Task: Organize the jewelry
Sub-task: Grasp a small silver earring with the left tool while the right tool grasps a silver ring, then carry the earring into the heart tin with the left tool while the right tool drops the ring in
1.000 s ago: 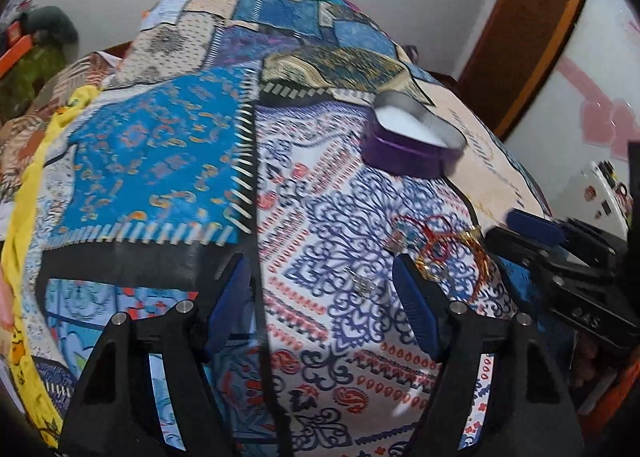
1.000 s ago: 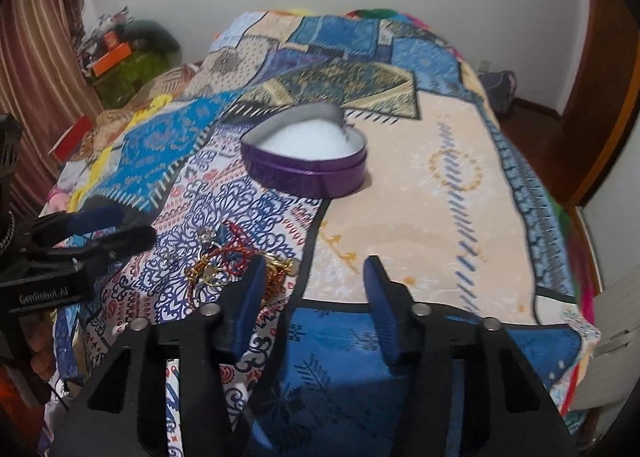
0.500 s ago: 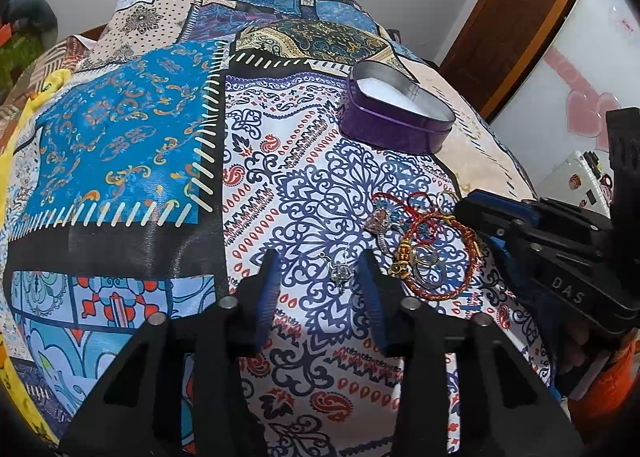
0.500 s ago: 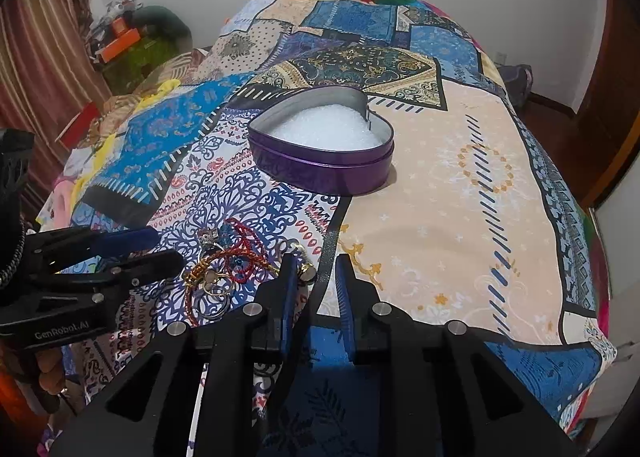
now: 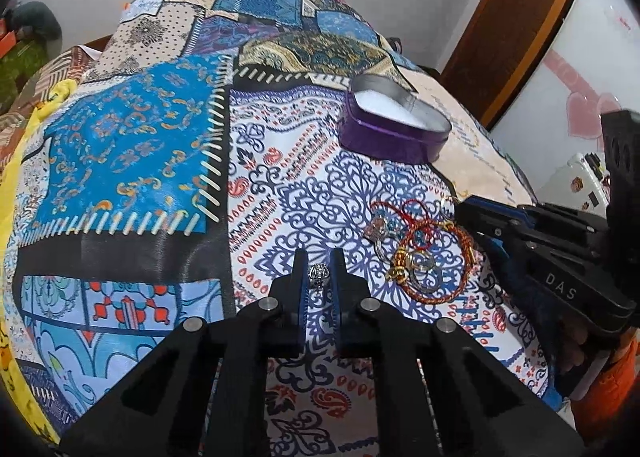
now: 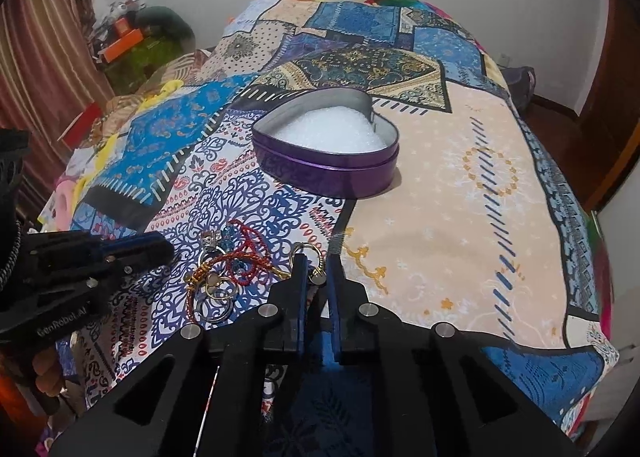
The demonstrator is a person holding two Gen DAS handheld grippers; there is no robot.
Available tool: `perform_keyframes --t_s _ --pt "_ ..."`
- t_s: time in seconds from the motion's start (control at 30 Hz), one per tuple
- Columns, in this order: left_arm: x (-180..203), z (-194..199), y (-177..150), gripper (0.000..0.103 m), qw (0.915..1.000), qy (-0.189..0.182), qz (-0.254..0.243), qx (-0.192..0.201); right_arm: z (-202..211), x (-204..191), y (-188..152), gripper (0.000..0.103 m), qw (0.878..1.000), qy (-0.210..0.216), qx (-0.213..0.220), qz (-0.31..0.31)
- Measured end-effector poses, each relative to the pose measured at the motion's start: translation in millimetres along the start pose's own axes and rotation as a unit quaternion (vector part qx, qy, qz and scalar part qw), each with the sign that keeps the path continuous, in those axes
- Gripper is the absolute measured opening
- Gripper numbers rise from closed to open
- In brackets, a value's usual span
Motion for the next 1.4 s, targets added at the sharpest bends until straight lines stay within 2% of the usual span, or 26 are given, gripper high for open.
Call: perform_keyframes --t_s 0.37,0.8,1.13,1.4 --pt "9.9 20.8 21.5 0.009 0.9991 0.01 -0.018 0.037 22.0 19.1 12.1 0.008 0.999 -0.015 0.032 -0.023" --pt "20.4 52.2 80.9 0.009 0.9923 0.031 -0.056 0.106 42.0 32.7 47.0 0.008 0.995 -0.022 0.085 -0.039" --pt "29.9 28.4 110.2 0.009 0.9916 0.02 -0.076 0.103 45.5 40.9 78.4 0.008 0.992 -0.022 0.116 -0.037" --pt "36.5 -1.4 125.7 0.009 0.9935 -0.018 -0.075 0.083 20.5 31.0 88.4 0.008 0.996 0.002 0.094 -0.011"
Point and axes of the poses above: each gripper's, at about its wrist camera, not at the fingertips, and z roughly against the way its jaws point, x to its right, y to its top, the point moved 8 cm from there along -z, roughly the way its jaws point, and after that the axes turned 14 degrees about -y, right-handed, at the moved point
